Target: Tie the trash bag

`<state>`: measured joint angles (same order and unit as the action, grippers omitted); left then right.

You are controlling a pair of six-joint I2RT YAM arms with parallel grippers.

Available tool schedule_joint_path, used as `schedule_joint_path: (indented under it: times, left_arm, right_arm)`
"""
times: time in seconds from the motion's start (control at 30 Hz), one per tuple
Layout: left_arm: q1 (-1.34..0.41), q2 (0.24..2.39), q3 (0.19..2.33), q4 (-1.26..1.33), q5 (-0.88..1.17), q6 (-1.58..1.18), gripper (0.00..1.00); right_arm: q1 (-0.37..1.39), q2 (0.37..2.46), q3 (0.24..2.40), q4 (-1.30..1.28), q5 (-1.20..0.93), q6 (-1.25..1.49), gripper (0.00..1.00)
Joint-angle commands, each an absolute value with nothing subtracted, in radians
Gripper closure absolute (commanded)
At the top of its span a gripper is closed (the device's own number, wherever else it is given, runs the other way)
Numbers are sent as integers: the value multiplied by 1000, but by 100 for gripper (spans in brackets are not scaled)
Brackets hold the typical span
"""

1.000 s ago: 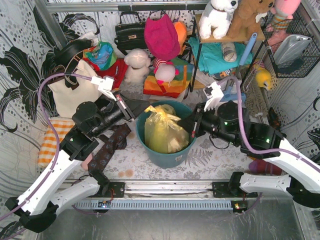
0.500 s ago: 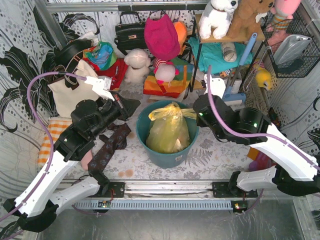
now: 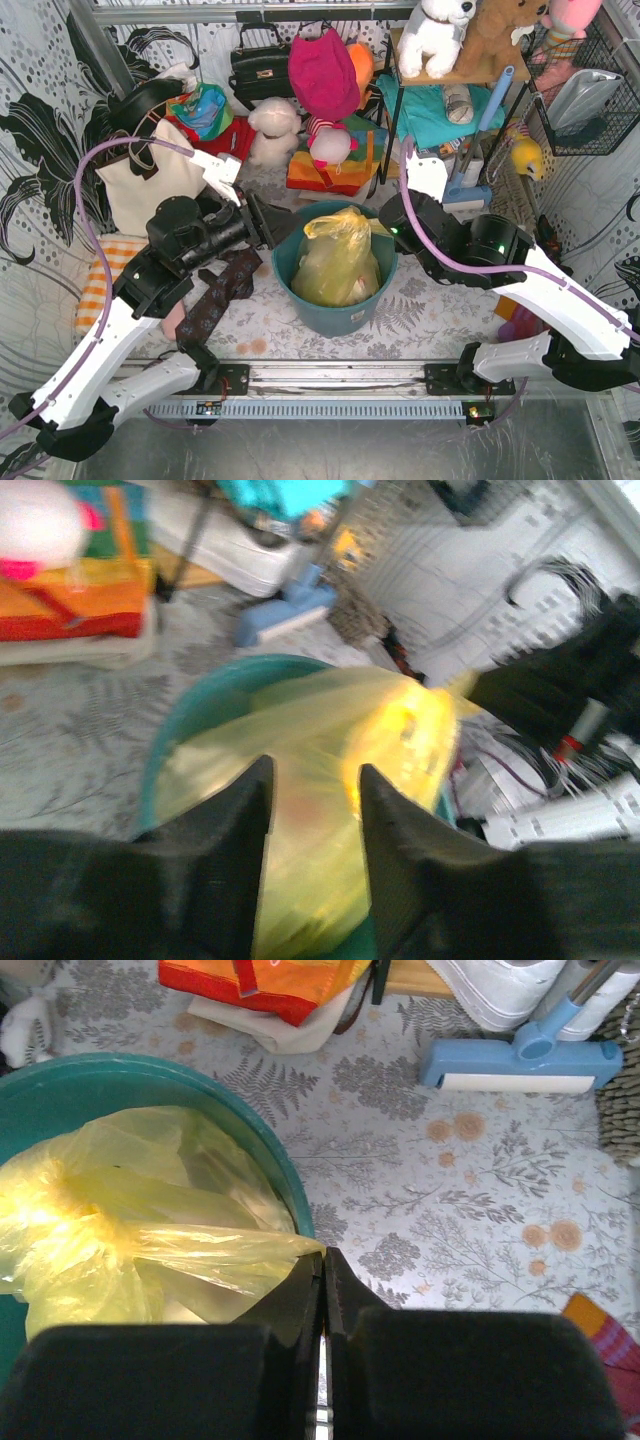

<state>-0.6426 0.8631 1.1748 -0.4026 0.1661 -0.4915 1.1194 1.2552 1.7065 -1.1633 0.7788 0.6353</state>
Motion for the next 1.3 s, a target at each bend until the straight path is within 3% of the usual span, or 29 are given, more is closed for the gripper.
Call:
schedule_joint_path:
  times: [0.0,0.13,0.33,0.53,0.77,1.27]
  left_arm:
    - [-646,867,1214,-281,449,-483,44]
    - [-646,918,1277,-385,472,-444,44]
    - [-646,955,1295,-494,347,-419,46]
    - [-646,958,1273,-476,221,-488,48]
    - [-646,956,1225,-403,281,-531,49]
    - [-645,943,1216,-494,163,-517,52]
  right_arm:
    - [1123,1241,1695,-1093,754,603,100]
    - [1122,1245,1698,-1083,744,597,100]
    - [1123,1244,1698,-1078,729,595,100]
    - [1122,1237,1691,-1071,726,593,100]
    - [1122,1238,1684,-1061,722,587,100]
    - [1122,1227,1672,-1047,713,584,100]
